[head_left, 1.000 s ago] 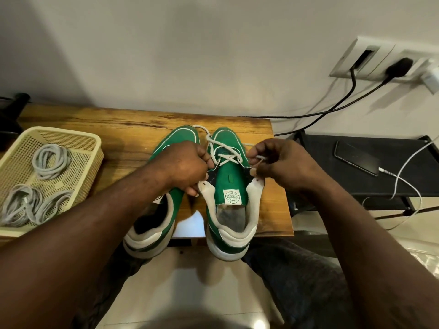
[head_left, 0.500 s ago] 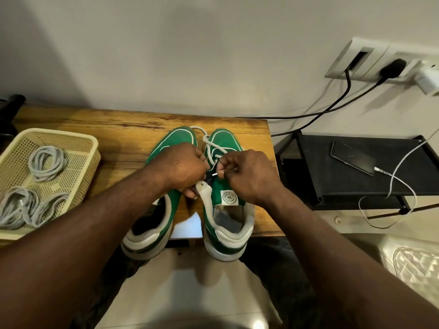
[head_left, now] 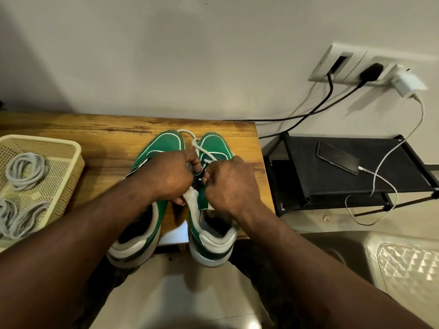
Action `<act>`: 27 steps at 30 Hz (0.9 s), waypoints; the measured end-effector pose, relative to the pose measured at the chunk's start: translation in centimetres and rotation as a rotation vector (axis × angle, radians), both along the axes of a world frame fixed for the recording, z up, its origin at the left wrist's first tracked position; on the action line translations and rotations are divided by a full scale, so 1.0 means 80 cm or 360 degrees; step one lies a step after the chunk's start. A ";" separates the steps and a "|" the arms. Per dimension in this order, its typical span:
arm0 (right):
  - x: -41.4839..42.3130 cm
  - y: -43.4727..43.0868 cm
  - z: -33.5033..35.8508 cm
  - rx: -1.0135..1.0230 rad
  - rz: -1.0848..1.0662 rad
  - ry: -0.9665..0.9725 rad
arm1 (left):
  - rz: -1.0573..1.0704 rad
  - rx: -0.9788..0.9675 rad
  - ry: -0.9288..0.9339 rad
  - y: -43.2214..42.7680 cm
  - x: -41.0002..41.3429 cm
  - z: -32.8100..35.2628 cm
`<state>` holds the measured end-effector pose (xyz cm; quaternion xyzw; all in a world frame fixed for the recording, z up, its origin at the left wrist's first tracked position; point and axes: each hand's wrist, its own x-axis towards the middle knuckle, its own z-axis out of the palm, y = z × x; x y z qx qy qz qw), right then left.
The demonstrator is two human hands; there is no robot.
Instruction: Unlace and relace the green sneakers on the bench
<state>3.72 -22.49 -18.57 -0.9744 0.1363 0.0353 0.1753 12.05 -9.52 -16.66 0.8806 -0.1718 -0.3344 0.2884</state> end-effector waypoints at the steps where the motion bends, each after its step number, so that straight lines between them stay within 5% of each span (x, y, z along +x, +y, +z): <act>1: -0.001 0.001 0.001 -0.0010 -0.0013 0.0018 | -0.0055 0.0037 -0.0058 -0.001 -0.001 0.000; 9: -0.002 0.017 0.005 -0.0153 -0.0063 0.0088 | -0.0092 0.0162 -0.0301 -0.009 -0.015 -0.002; 15: -0.002 0.013 0.005 0.0003 -0.0133 0.0072 | 0.0235 -0.0112 0.0001 -0.004 -0.005 -0.003; 27: -0.005 0.020 -0.008 0.0156 -0.0275 0.0055 | 0.0344 -0.0051 0.0099 0.003 0.001 -0.009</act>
